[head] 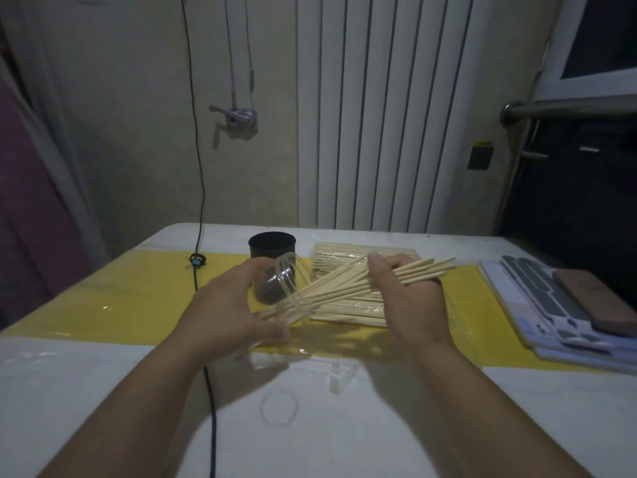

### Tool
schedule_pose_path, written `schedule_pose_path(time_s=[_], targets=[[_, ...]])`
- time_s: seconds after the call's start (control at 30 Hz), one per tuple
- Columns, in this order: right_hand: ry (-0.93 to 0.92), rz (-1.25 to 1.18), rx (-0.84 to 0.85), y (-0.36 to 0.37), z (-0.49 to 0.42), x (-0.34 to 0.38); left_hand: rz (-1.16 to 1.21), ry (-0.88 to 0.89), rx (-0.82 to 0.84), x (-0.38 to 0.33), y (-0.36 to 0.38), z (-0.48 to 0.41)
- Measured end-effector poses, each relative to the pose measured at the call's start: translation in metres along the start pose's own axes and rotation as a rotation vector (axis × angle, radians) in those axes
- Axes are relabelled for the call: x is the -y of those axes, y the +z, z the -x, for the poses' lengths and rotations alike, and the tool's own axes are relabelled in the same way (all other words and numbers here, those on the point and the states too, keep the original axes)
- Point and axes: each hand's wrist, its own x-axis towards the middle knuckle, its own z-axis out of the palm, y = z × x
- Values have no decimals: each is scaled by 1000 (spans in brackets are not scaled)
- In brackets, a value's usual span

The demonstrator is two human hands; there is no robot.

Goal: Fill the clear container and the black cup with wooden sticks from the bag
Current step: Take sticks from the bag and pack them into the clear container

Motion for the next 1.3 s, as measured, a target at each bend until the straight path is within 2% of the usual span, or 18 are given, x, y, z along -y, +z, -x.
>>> schedule_pose_path(time_s=[0.07, 0.2, 0.3, 0.4, 0.53, 0.7, 0.87, 1.0, 1.3], targets=[[39, -2, 84, 1, 0, -4, -2, 4, 6, -1, 0, 0], [82, 49, 119, 1, 0, -8, -1, 4, 4, 1, 0, -1], [104, -105, 39, 4, 1, -7, 10, 4, -1, 2, -1, -1], [112, -99, -41, 2, 0, -8, 25, -1, -5, 3, 0, -2], [138, -5, 26, -1, -1, -17, 54, -7, -15, 6, 0, -2], [110, 291, 117, -5, -2, -32, 79, -17, -22, 8, 1, -3], [100, 673, 406, -8, 2, -40, 93, -35, -22, 11, 1, -4], [-58, 1004, 591, -2, -1, -61, 115, -47, -16, 12, 2, -4], [-151, 1153, 484, 5, -5, -74, 121, -51, -13, 10, 1, -4]])
